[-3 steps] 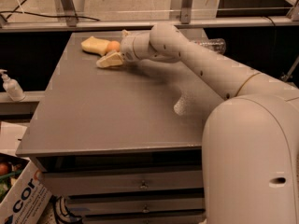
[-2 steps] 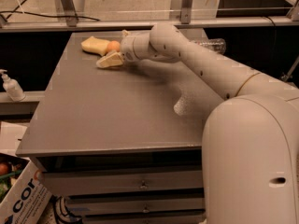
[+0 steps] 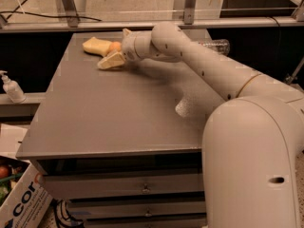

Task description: Move orange near sponge

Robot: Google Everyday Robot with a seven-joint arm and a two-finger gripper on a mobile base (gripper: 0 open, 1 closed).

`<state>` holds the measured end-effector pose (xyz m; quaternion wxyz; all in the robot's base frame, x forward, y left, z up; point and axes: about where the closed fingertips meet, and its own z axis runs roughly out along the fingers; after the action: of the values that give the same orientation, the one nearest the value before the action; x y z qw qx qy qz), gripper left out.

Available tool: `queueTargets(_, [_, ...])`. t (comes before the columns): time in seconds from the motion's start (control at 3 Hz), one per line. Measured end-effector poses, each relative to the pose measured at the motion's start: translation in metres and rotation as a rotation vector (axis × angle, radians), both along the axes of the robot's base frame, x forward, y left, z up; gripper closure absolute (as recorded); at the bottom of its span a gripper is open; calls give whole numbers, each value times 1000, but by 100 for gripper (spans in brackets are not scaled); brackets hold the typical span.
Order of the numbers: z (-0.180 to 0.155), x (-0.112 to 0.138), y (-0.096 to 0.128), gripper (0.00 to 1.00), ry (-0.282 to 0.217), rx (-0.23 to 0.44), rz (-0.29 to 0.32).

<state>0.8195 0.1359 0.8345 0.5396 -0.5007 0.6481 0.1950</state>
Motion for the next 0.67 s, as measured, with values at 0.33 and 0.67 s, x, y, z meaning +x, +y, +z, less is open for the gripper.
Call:
queueTargets(0.33, [39, 17, 2, 0, -80, 51, -6])
queueTargets(0.67, [81, 24, -13, 0, -125, 102, -42])
